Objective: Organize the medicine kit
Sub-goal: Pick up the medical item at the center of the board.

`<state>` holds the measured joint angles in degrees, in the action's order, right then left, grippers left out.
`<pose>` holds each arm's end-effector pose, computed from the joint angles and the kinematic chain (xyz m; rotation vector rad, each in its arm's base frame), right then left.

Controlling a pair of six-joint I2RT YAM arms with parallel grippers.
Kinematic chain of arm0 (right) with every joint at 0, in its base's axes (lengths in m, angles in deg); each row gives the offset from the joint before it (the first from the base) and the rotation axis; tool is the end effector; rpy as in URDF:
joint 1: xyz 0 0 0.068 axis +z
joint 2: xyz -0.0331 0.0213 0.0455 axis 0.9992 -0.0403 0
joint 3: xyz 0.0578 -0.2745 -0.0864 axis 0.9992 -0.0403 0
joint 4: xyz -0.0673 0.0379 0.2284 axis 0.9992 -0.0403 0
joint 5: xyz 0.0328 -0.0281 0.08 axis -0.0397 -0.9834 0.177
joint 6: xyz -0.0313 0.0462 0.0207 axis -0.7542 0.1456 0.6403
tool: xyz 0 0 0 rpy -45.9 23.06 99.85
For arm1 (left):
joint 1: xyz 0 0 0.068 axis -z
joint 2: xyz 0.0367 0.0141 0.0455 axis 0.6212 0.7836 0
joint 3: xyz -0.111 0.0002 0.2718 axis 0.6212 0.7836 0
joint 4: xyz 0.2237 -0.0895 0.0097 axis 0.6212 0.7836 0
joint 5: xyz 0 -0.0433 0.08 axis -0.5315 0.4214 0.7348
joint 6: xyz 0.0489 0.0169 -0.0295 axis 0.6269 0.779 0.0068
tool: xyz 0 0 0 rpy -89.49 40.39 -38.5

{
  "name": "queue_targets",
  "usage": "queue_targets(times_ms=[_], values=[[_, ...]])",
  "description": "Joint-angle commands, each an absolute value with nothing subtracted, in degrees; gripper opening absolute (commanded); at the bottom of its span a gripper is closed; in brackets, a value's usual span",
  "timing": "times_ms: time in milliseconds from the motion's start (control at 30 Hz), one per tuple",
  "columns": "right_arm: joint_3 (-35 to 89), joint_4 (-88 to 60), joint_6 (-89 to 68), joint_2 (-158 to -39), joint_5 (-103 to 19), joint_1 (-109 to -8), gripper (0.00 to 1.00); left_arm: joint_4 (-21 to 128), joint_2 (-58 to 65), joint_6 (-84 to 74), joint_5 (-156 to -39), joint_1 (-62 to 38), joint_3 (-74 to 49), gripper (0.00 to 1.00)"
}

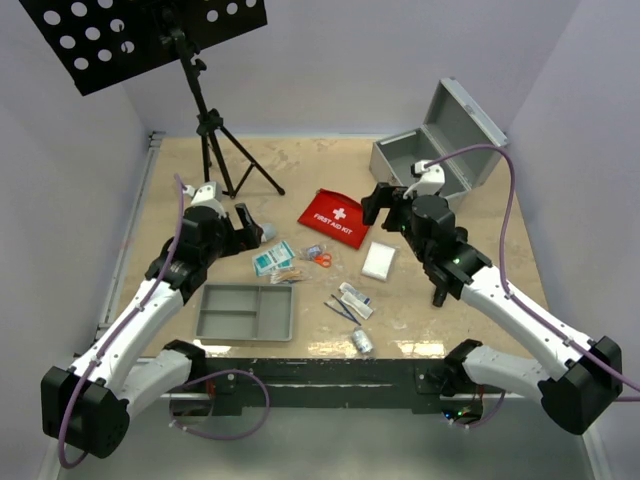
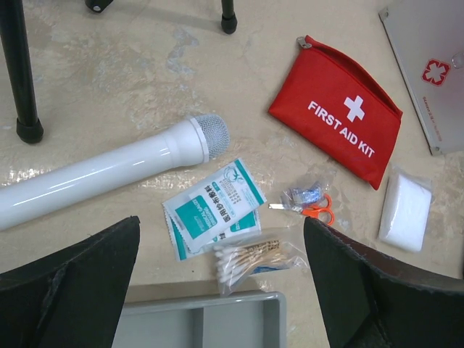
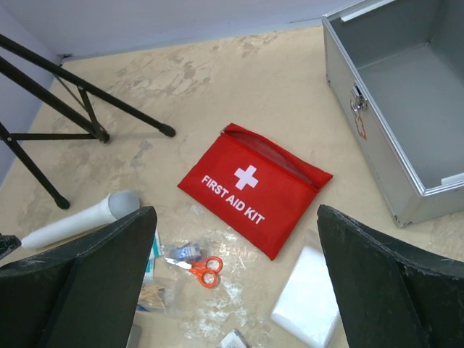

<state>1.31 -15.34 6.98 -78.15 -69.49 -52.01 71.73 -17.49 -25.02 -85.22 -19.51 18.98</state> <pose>0.1892 0.1175 0.3550 0.0758 1.7933 0.4422 0.1785 -0.0578 0.2906 -0.2866 2.1154 -0.4526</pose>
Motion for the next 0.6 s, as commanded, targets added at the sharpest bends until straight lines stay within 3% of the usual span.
queue_targets(times_ms=[0,267,467,567], values=[[0.5,-14.0,11.3,-79.1,-71.3,-52.0,0.98,70.0,-18.2,-24.8,-85.0,-19.4,17.4,1.0],[2.7,-13.5,11.4,-80.5,-68.7,-52.0,0.98,69.3,-19.0,-24.9,-84.9,-19.4,18.1,1.0],[3.0,-16.7,14.9,-82.0,-76.0,-51.9,0.98,68.9,-19.0,-28.2,-79.5,-19.4,19.2,1.0],[1.1,-12.5,12.5,-81.2,-70.8,-51.9,0.98,66.9,-19.0,-27.9,-81.8,-19.5,20.7,1.0]])
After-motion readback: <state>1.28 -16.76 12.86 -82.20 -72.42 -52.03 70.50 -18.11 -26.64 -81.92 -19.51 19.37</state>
